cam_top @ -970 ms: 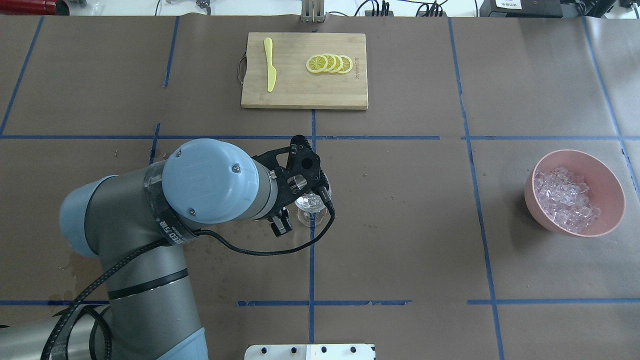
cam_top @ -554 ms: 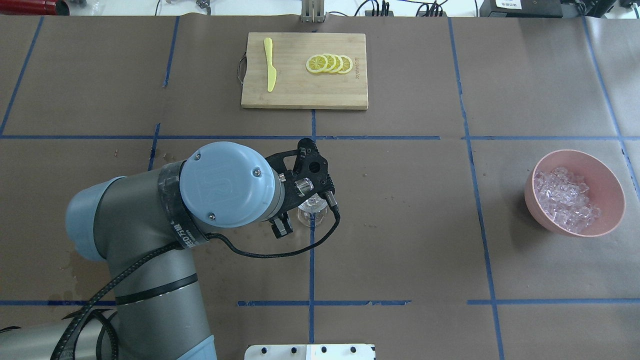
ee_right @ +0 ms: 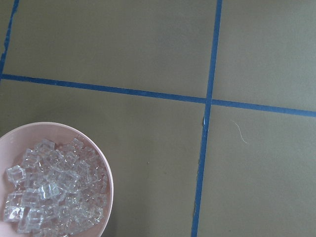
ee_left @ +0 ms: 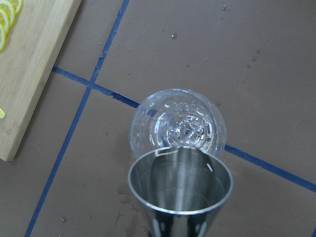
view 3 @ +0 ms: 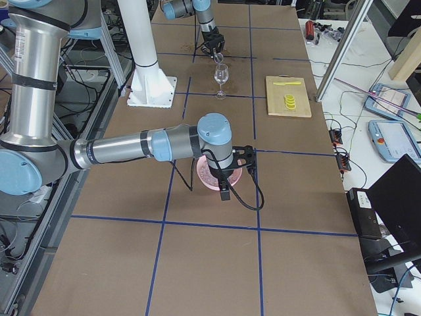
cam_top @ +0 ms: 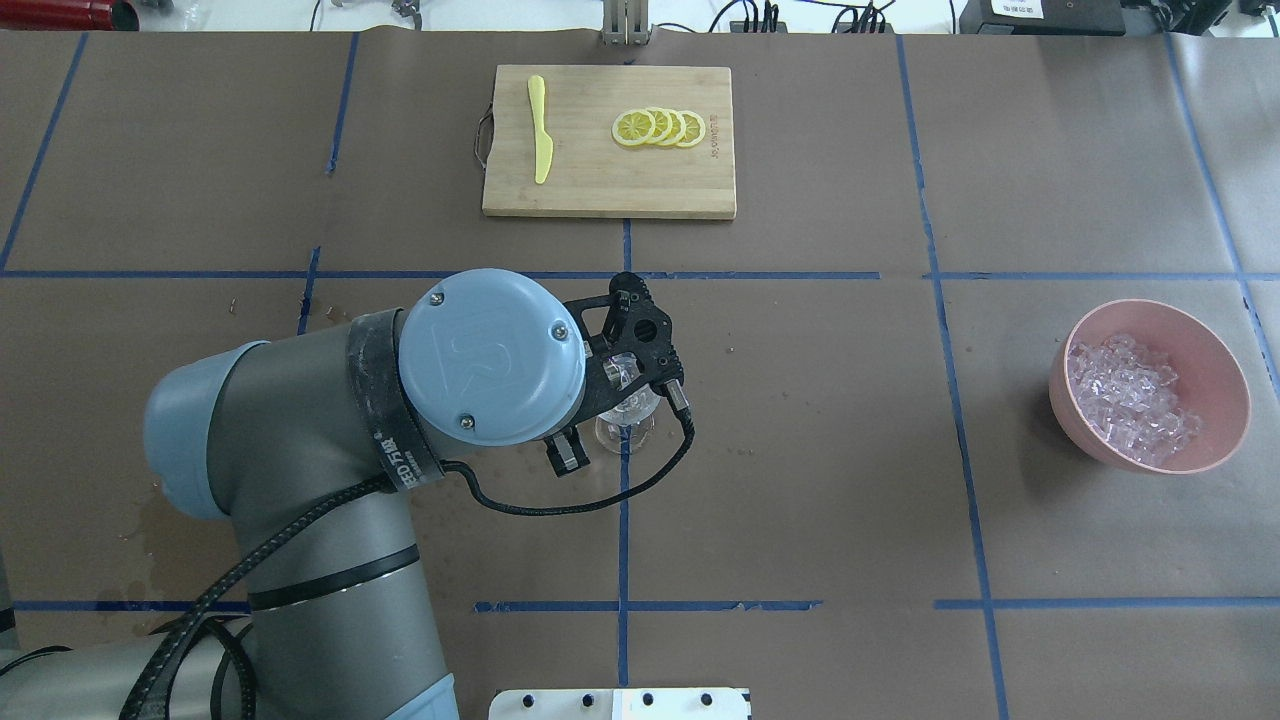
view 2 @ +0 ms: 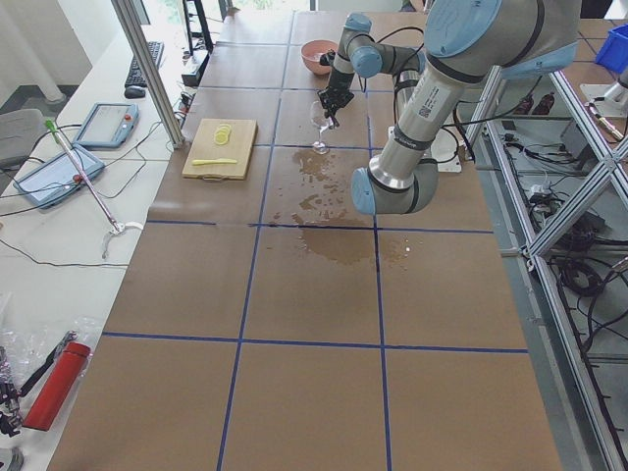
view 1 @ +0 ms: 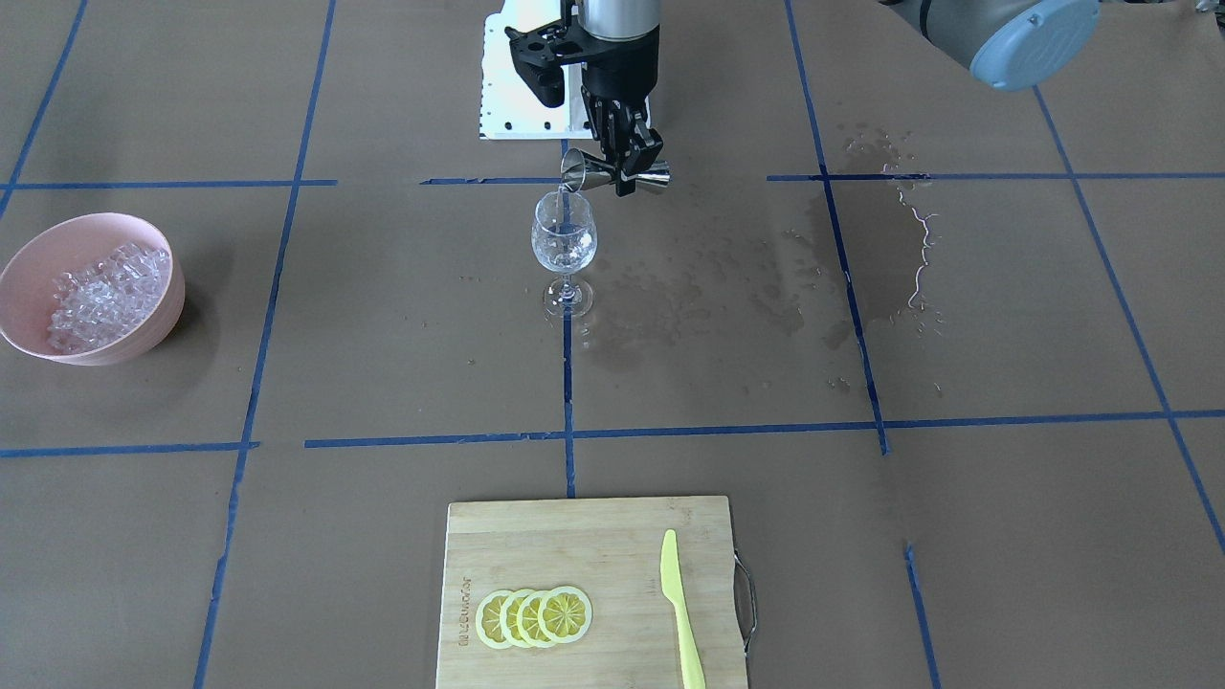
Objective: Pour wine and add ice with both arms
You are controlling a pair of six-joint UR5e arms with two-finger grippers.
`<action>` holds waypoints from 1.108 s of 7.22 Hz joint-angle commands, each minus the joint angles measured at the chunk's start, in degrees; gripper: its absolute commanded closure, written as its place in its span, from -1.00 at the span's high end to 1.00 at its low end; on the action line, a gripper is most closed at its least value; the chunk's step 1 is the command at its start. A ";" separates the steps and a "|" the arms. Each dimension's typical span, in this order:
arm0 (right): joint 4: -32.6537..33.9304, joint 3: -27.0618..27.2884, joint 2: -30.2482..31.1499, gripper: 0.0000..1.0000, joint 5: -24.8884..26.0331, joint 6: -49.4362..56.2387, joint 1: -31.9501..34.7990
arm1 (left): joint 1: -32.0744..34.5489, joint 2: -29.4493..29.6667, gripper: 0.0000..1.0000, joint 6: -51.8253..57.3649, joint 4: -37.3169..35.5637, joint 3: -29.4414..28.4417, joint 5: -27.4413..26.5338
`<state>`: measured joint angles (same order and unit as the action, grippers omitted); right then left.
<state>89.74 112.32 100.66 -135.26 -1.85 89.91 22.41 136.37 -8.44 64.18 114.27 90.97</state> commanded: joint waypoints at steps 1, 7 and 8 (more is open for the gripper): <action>0.00 0.00 -0.03 1.00 0.00 0.00 0.00 | 0.00 2.74 -1.00 0.00 -3.96 -1.75 0.00; 0.00 0.00 -0.03 1.00 0.00 0.00 0.00 | 0.09 5.66 -1.00 2.45 -10.64 -3.70 -0.61; 0.00 -0.09 -0.03 1.00 0.00 0.00 0.00 | 0.00 6.71 -1.00 2.46 -12.05 -4.40 -2.53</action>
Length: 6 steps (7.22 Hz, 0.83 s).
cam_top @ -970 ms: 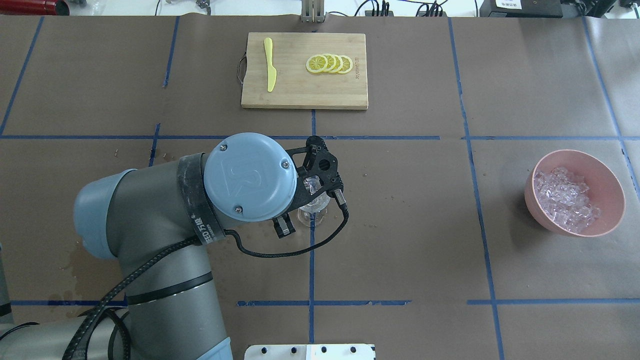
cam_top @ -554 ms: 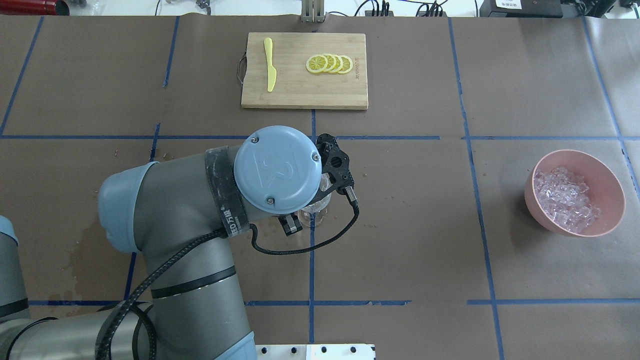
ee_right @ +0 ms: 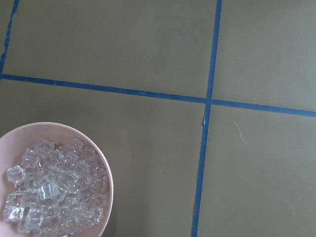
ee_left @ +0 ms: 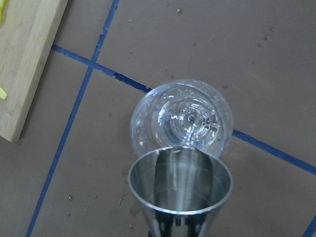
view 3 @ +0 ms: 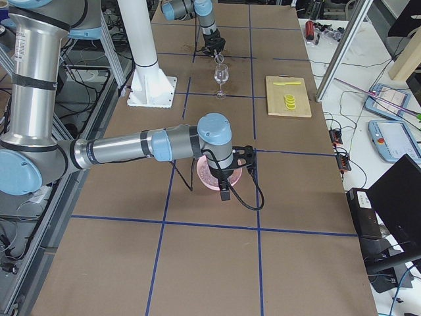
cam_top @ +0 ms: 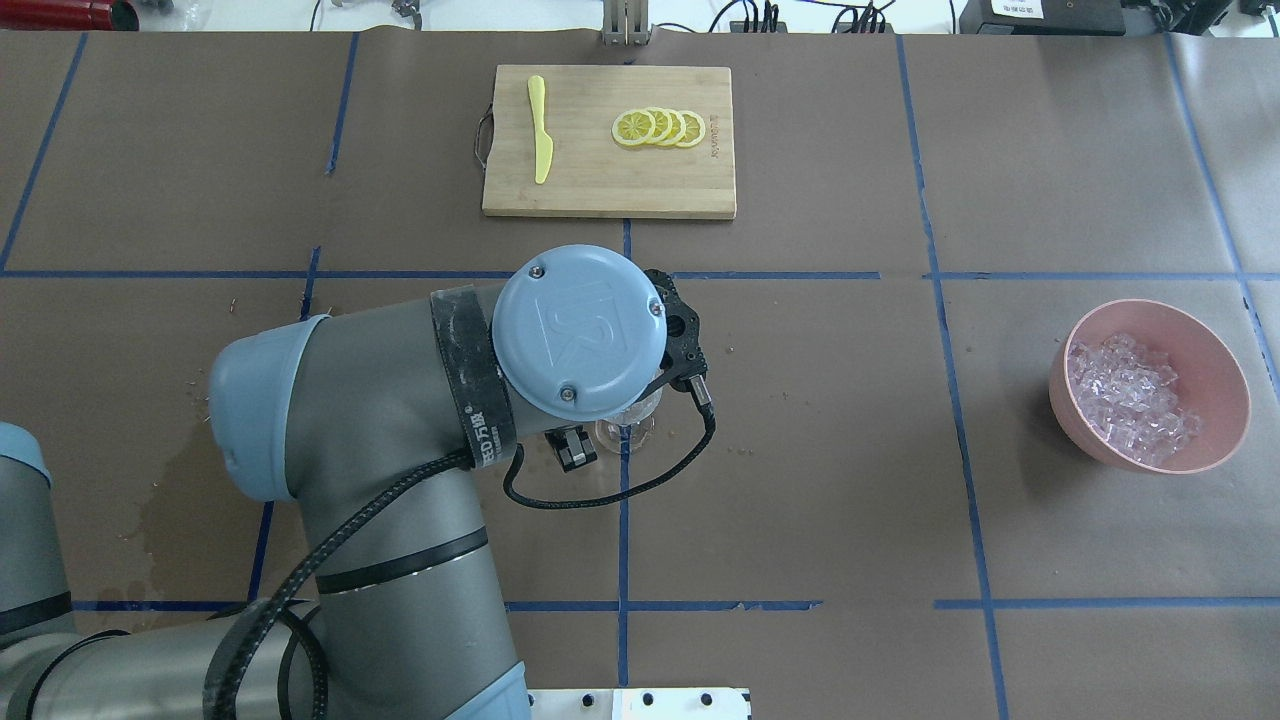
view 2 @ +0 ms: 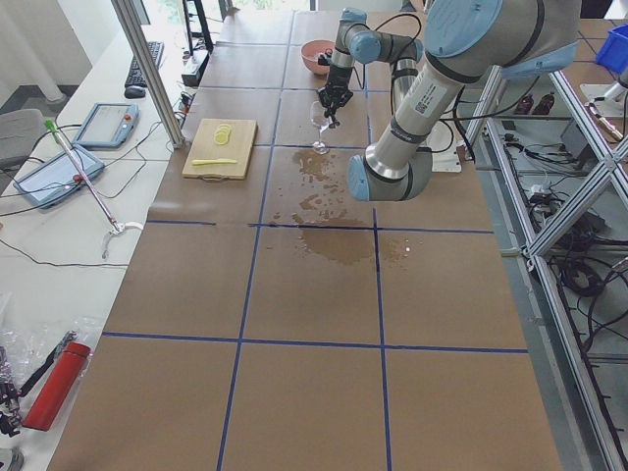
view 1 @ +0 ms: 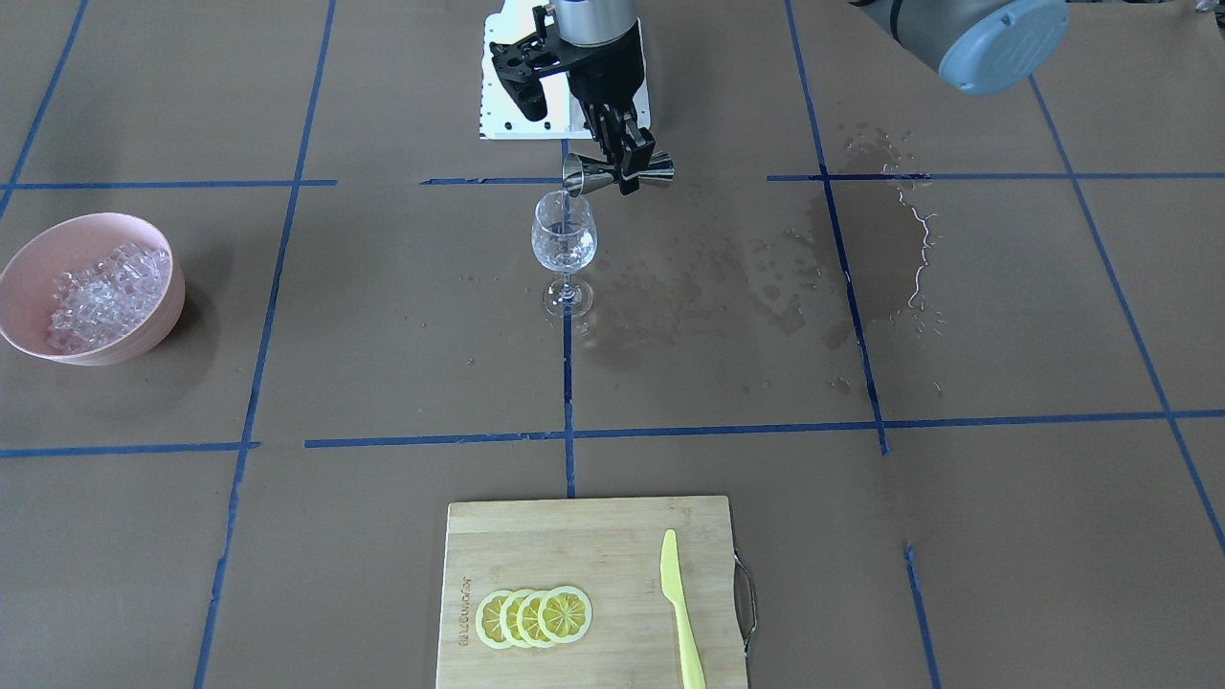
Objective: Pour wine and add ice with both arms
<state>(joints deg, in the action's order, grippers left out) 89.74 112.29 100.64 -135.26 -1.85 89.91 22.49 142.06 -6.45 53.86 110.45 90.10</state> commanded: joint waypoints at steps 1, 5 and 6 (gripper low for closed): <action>0.00 -0.05 0.00 1.00 0.00 0.00 0.00 | -0.08 1.72 -1.00 0.48 -2.61 -1.63 -1.86; 0.00 -0.05 0.18 1.00 0.00 0.00 0.00 | -0.69 5.42 -1.00 0.57 -8.67 -4.27 -3.60; 0.00 -0.05 0.18 1.00 0.00 0.00 0.00 | -1.04 5.51 -1.00 0.57 -9.03 -4.71 -4.14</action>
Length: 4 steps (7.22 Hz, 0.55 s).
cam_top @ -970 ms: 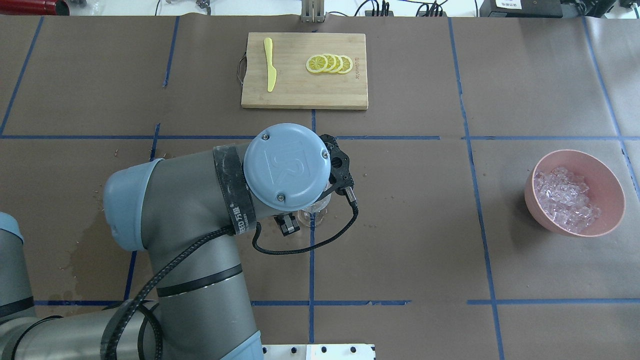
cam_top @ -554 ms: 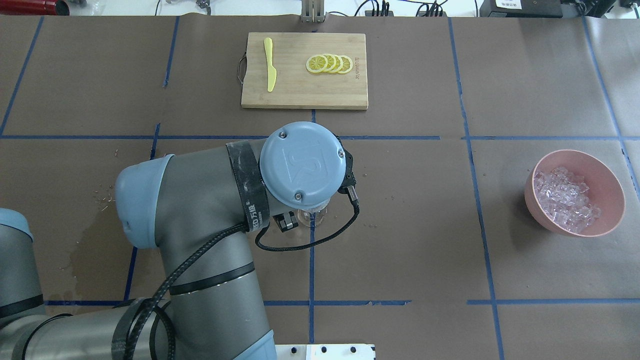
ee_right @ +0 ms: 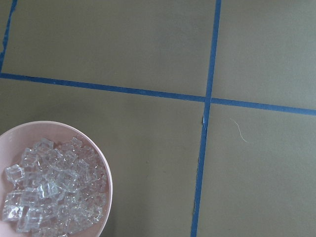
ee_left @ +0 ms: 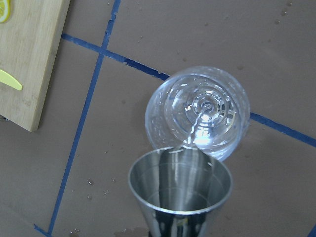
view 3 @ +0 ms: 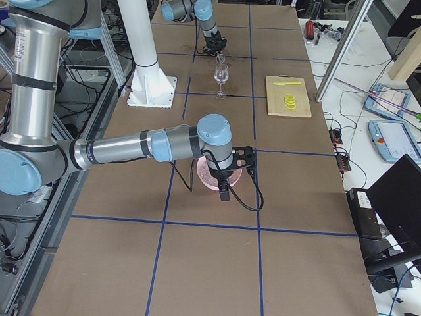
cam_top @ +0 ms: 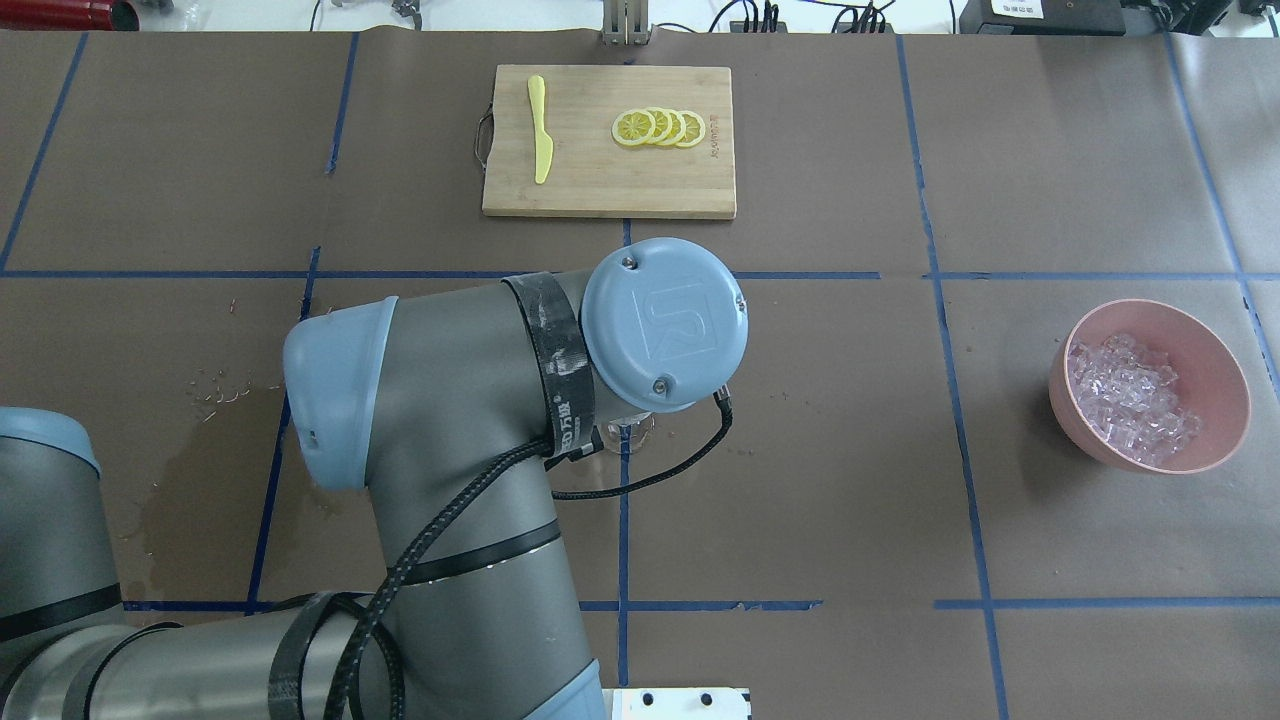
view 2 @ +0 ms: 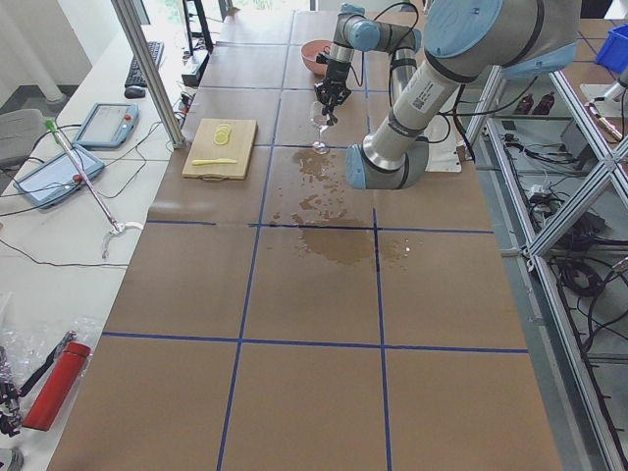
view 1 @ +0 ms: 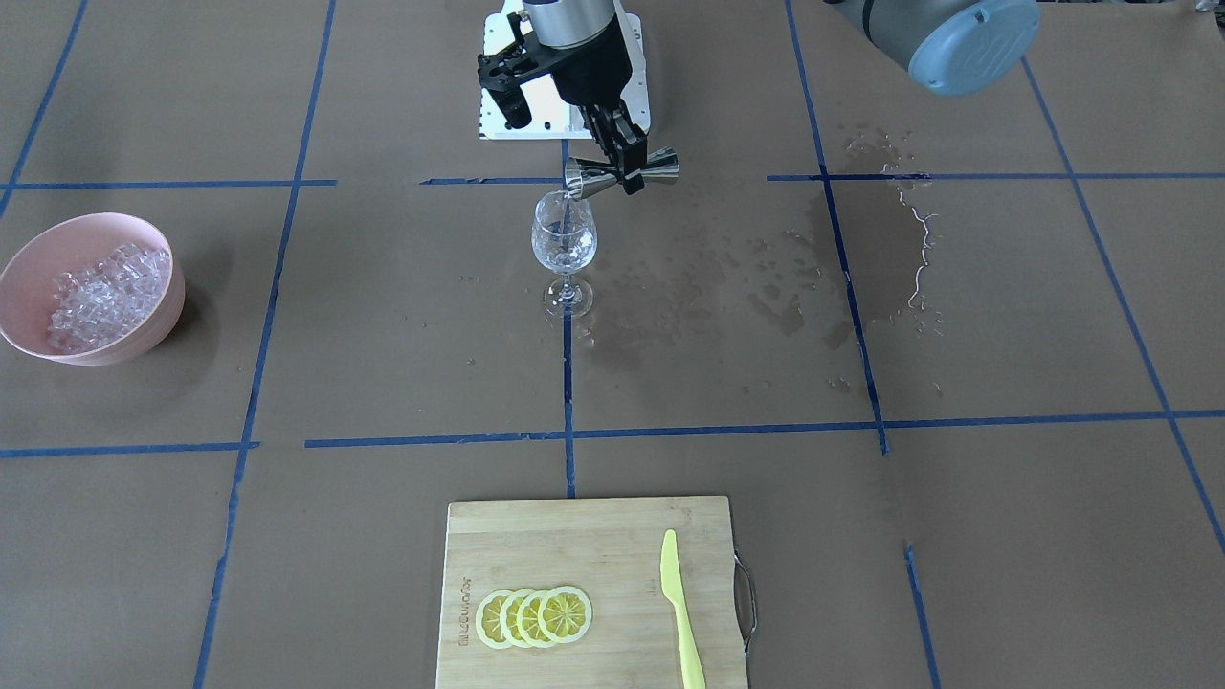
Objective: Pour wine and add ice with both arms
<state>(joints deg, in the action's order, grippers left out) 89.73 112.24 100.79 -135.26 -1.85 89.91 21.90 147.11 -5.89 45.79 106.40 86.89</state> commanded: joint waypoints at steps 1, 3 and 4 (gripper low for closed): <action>0.00 0.00 0.02 1.00 0.00 0.00 0.00 | -0.81 0.55 -1.00 0.01 -1.32 -1.19 -0.93; 0.00 -0.18 0.02 1.00 0.00 0.00 0.00 | -2.03 3.61 -1.00 0.01 -5.60 -3.21 -2.07; 0.00 -0.35 0.02 1.00 0.00 0.00 0.00 | -2.30 4.15 -1.00 0.01 -6.15 -3.92 -2.08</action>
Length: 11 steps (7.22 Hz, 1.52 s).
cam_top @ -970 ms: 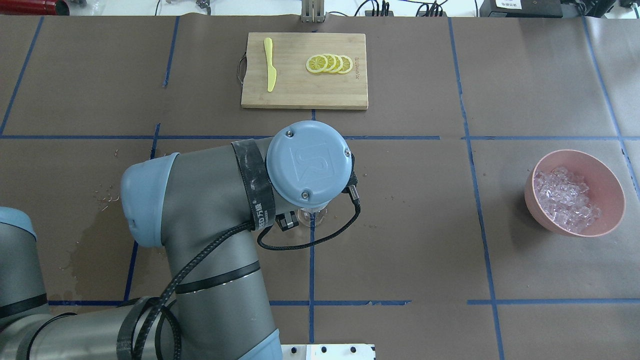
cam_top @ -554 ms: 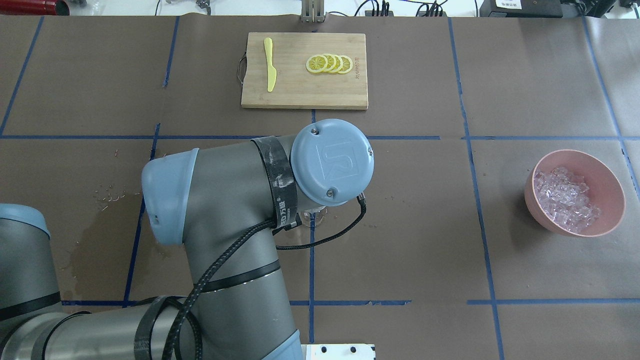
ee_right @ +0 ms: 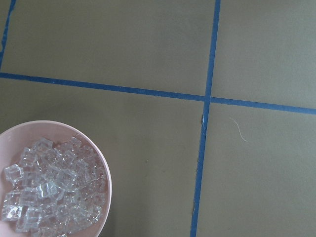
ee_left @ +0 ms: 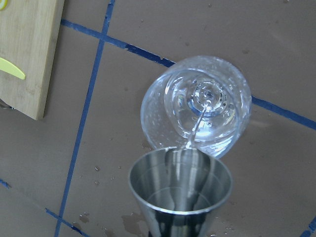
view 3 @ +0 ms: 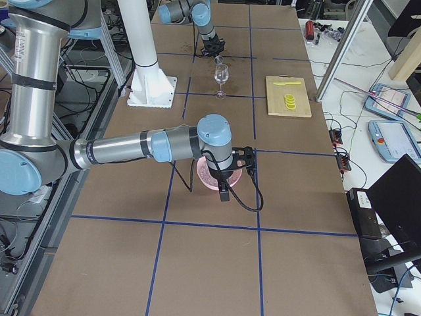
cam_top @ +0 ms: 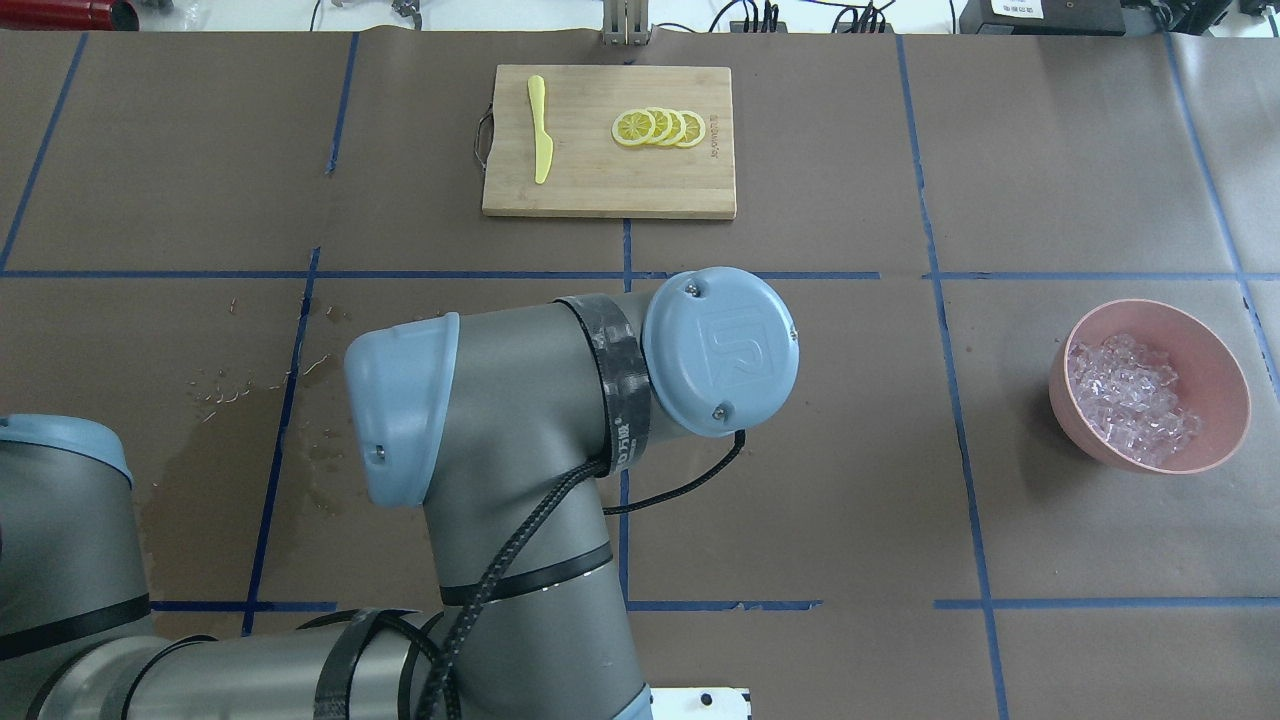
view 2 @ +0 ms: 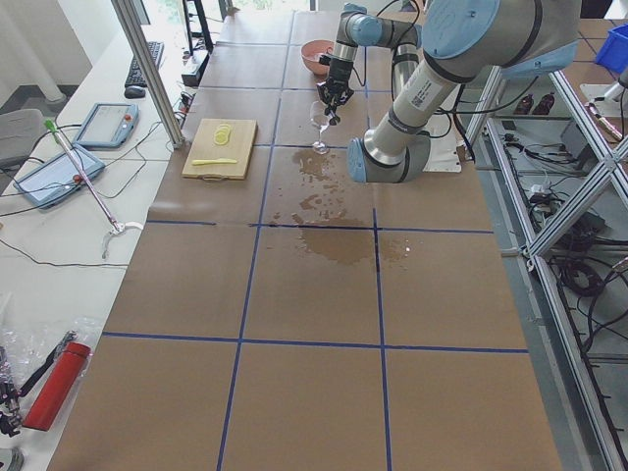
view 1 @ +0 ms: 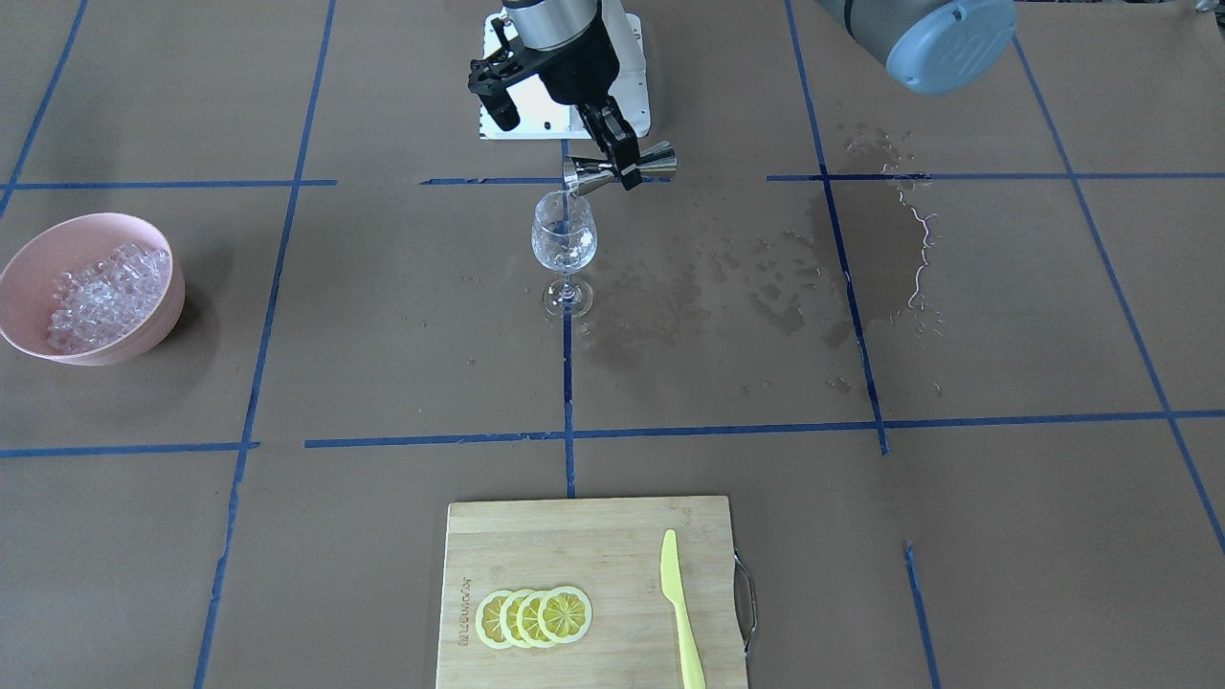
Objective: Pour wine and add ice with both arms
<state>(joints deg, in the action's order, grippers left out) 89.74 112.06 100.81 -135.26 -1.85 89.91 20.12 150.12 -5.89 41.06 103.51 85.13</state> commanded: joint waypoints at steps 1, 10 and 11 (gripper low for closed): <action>0.00 -0.17 0.00 1.00 0.00 0.00 0.00 | -0.61 1.92 -1.00 0.00 -1.43 -2.51 -0.31; 0.00 -0.08 0.00 1.00 -0.09 0.00 0.00 | 7.62 -6.48 -1.00 6.01 5.92 15.38 -0.14; 0.00 -0.08 0.00 1.00 -0.09 0.00 0.00 | 10.35 -11.73 -1.00 8.41 11.87 19.41 0.21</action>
<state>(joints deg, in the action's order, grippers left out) 89.74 111.97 100.81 -135.35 -1.85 89.91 27.10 143.35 -0.90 46.97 118.46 85.02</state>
